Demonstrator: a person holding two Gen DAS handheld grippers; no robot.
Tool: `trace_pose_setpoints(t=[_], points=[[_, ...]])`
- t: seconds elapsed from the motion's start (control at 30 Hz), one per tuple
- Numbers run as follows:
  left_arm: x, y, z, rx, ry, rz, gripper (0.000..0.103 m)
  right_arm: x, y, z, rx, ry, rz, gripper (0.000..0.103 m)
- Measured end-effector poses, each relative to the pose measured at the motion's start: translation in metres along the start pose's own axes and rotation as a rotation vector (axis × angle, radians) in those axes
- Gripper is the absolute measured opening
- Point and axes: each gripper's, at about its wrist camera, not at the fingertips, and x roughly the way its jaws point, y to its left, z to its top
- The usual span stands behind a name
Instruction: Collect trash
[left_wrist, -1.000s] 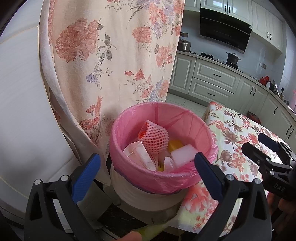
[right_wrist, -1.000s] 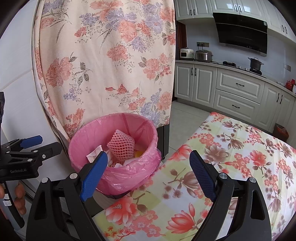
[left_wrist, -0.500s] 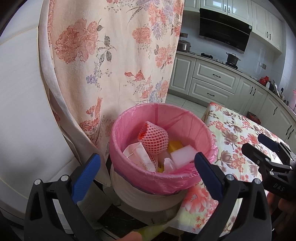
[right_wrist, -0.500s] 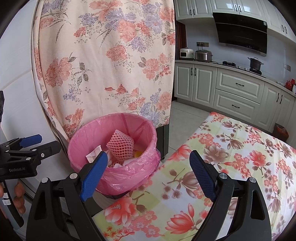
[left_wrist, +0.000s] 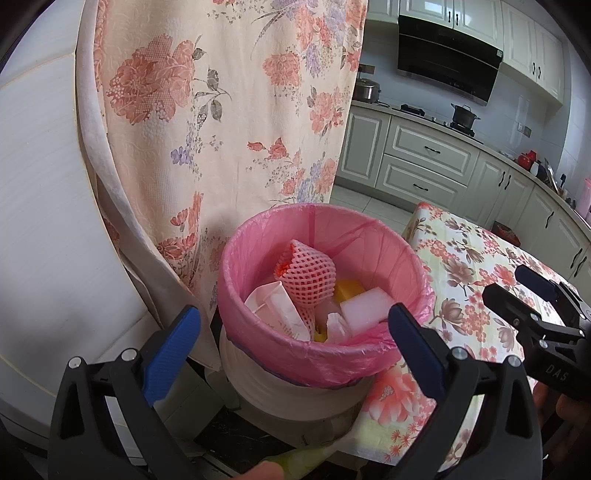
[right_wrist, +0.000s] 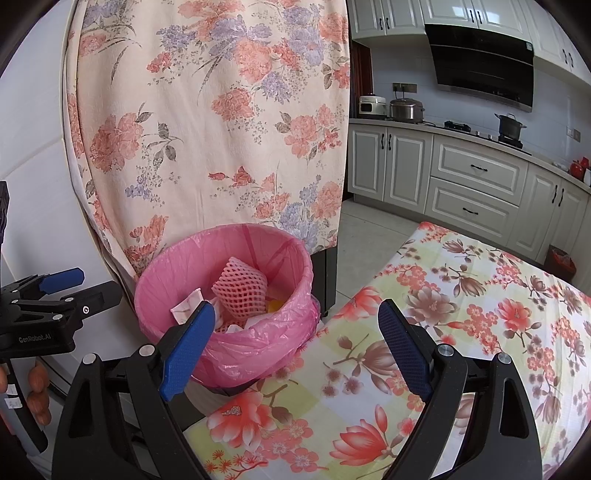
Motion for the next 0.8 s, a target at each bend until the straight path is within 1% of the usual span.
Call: trace_pose_setpoints(t=[0.8], points=[[-0.0007, 0.0003, -0.0007, 0.001, -0.001, -0.002, 0.098, 0.0002, 0.0008, -0.0008, -0.003, 0.004, -0.002, 0.085]])
